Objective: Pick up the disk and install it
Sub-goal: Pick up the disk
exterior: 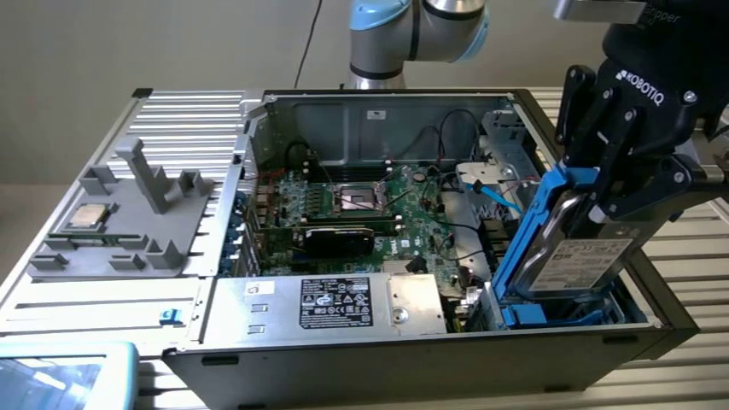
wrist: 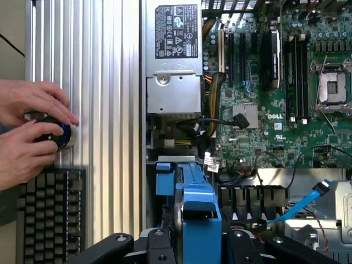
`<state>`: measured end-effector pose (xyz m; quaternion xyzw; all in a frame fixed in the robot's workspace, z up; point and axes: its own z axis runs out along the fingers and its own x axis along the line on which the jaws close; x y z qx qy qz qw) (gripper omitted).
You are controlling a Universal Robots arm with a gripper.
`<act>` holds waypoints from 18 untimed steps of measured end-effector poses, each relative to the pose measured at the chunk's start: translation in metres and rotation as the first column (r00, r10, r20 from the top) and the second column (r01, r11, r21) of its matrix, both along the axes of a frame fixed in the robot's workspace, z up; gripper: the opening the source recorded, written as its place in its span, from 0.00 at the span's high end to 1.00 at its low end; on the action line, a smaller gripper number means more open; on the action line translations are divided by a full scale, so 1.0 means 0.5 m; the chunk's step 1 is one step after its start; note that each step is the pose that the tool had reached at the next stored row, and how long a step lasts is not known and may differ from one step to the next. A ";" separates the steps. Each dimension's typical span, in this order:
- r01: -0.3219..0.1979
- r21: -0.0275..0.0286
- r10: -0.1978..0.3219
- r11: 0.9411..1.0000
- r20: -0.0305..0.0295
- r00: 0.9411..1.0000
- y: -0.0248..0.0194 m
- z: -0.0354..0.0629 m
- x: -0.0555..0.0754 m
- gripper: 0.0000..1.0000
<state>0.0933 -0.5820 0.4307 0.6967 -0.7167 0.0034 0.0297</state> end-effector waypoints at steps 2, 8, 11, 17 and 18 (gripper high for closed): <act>0.000 0.000 0.000 1.000 0.000 1.000 -0.0001 -0.001 0.000 0.63; 0.000 0.005 0.000 1.000 0.000 1.000 -0.0024 -0.004 0.000 0.63; 0.000 0.014 0.000 1.000 0.000 1.000 -0.0047 -0.004 0.000 0.63; 0.000 0.029 0.000 1.000 0.000 1.000 -0.0065 -0.005 0.000 0.63; 0.000 0.030 0.000 1.000 0.000 1.000 -0.0076 -0.005 0.000 0.63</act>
